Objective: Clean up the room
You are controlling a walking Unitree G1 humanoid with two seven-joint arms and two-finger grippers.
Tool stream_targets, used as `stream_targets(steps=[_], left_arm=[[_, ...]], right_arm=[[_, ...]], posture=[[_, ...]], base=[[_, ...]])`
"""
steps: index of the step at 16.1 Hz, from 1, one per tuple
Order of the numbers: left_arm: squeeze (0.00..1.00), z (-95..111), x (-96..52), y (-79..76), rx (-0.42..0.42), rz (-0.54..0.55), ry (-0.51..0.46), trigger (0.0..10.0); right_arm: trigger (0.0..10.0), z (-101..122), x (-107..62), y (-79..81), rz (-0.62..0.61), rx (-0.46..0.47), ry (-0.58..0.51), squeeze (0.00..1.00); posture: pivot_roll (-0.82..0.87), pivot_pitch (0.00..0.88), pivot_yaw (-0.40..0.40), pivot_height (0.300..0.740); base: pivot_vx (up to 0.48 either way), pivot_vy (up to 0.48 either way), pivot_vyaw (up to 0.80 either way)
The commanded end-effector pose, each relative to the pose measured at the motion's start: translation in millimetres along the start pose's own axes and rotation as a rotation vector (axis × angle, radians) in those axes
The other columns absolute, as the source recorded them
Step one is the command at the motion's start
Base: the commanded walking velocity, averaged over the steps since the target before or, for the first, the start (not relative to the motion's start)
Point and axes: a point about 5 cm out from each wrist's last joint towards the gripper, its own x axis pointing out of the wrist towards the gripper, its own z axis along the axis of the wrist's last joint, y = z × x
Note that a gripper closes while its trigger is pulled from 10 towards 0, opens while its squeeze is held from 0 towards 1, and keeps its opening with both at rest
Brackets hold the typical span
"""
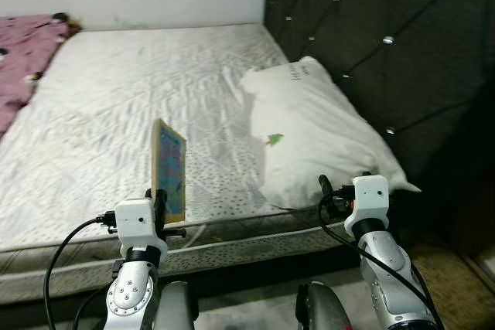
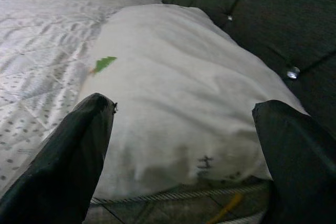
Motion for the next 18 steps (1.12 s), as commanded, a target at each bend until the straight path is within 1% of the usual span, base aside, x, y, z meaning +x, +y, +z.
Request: stream_targets(steps=[1,3,8,13,17,18], left_arm=[[0.0,13.4,4.1,-1.6,0.003,-0.015,-0.07,10.0],[0.0,13.7,4.2,-2.2,0.002,-0.022,-0.072,10.0],[0.0,13.3,5.2,-2.7,0.001,-0.027,-0.069,10.0],[0.0,12.1,6.3,-4.6,-0.003,-0.025,-0.059,10.0],[0.0,13.3,8.3,-4.7,-0.002,-0.027,-0.064,10.0],[0.0,14.9,7.4,-5.6,-0.011,-0.047,-0.076,10.0]], right_arm=[[10.0,4.2,3.2,-0.4,0.002,-0.004,-0.016,0.0],[10.0,6.3,3.8,1.7,0.023,-0.035,-0.028,0.0],[10.0,5.8,4.5,2.6,0.028,-0.033,-0.027,0.0],[10.0,5.7,5.4,3.1,0.036,-0.047,-0.031,0.0],[10.0,6.6,5.8,6.3,0.051,-0.056,-0.04,0.0],[10.0,6.1,6.3,6.2,0.047,-0.049,-0.037,0.0]], posture=[[0.0,0.0,0.016,0.603],[0.0,0.0,0.016,0.603],[0.0,0.0,0.013,0.603],[0.01,0.0,0.017,0.603],[0.01,0.0,0.017,0.603],[0.01,0.0,0.017,0.603]], base=[[0.39,0.0,0.0],[0.411,0.0,0.0],[0.418,0.0,0.0],[0.298,0.0,0.0],[0.0,0.0,0.72],[0.0,0.0,0.51]])
